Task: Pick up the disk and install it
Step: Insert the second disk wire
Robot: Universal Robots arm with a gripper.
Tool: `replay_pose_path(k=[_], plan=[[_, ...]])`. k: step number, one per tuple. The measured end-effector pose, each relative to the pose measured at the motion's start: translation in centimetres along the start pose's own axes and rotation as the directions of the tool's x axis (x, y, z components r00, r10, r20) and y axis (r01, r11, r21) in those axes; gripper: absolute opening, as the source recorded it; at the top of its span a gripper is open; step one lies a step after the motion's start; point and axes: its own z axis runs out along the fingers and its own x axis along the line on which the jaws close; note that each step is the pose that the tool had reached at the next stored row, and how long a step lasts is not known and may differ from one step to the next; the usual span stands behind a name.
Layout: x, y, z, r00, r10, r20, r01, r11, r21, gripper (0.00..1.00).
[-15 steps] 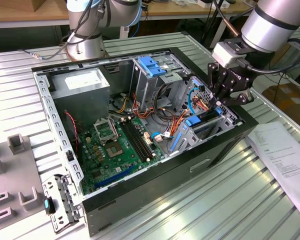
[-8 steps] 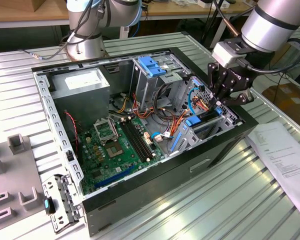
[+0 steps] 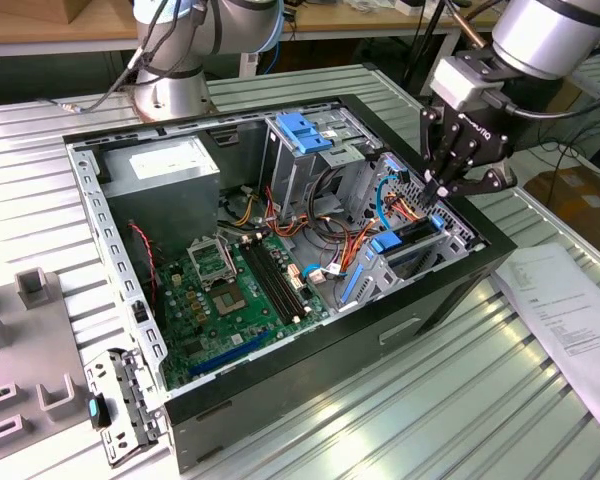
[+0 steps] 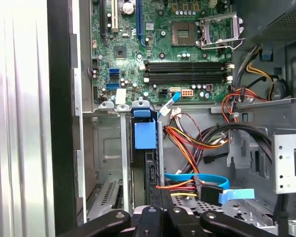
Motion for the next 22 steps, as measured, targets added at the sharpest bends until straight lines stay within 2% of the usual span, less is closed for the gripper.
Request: replay_pose_path(k=[4,6,8,10,13,14,16,17,18,21,22], plan=[[-1.51,0.10,-0.09,1.0000,0.000,-0.0004,0.000,1.0000,0.0000,0.11],[-2.25,0.16,-0.69,1.0000,0.000,-0.0028,0.000,1.0000,0.0001,0.11],[-3.17,0.23,-0.93,1.0000,0.000,-0.0033,0.000,1.0000,0.0002,0.11],[-3.49,0.29,-1.09,1.0000,0.000,-0.0036,0.000,1.0000,0.0002,0.11],[-3.96,0.50,-1.36,1.0000,0.000,-0.0081,0.000,1.0000,0.0004,0.11],[-4.35,0.74,-1.34,0.9999,0.000,-0.0107,0.000,1.0000,0.0006,0.11],[-4.63,0.87,-1.33,0.9999,0.000,-0.0112,0.000,1.0000,0.0006,0.11],[-4.76,0.91,-1.33,0.9999,0.000,-0.0139,0.000,1.0000,0.0006,0.11],[-4.97,0.92,-1.32,0.9997,0.000,-0.0243,0.000,1.0000,0.0012,0.11],[-6.05,0.98,-1.27,0.9980,0.001,-0.0629,-0.001,1.0000,0.0032,0.11],[-6.35,0.99,-1.25,0.9975,0.001,-0.0701,-0.001,1.0000,0.0035,0.11]])
